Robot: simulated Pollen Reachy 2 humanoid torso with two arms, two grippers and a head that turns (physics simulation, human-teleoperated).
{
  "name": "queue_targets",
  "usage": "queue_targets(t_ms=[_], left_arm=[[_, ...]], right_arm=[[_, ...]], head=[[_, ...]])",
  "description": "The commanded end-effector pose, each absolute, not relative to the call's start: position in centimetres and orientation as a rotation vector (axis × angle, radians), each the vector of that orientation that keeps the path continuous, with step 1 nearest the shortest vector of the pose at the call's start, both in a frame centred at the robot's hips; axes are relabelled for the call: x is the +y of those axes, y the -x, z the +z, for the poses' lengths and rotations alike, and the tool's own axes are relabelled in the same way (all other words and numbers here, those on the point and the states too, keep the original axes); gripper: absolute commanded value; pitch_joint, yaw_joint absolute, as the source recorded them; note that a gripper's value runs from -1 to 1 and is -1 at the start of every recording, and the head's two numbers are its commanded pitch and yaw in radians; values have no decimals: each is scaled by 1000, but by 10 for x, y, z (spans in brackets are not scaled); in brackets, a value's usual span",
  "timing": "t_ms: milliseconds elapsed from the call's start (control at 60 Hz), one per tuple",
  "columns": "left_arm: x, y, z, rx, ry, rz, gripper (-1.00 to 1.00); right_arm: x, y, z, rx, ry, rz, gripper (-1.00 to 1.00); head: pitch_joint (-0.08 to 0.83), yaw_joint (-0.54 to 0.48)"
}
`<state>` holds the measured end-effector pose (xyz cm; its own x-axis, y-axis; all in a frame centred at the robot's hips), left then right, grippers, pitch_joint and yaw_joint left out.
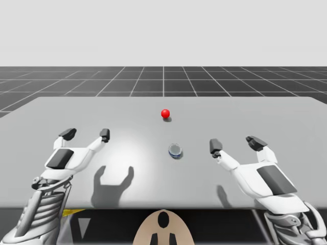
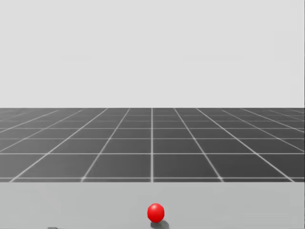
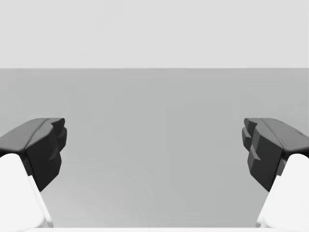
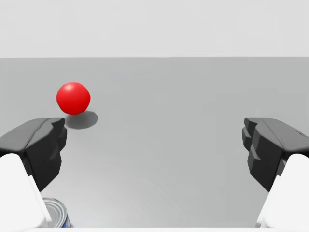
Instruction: Watch the red light. When it turns green, pick up the object.
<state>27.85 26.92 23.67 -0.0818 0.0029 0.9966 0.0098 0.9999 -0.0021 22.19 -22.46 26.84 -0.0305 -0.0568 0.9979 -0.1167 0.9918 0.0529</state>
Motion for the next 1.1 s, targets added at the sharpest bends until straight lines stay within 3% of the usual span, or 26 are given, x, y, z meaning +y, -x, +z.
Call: queue_targets(t_ms=[17, 200, 500, 667, 1100], left_arm=[[273, -275, 238, -1631, 24, 18, -1000], [273, -275, 238, -1630, 28, 18, -1000], [271, -275, 238, -1627, 28, 5, -1000], [270, -275, 237, -1632, 22, -3, -1000], [269, -274, 237, -1637, 13, -7, -1000]], right_arm=[[-219, -211, 267, -1568, -175, -67, -1000], [-221, -213, 269, -1579, -177, -53, -1000], [-219, -214, 267, -1583, -131, -32, -1000], [-218, -215, 267, -1583, -124, -23, -1000], [-217, -214, 266, -1591, -118, -14, -1000]], head=[[7, -5], [58, -7], [312, -6], [406, -15], [409, -13]])
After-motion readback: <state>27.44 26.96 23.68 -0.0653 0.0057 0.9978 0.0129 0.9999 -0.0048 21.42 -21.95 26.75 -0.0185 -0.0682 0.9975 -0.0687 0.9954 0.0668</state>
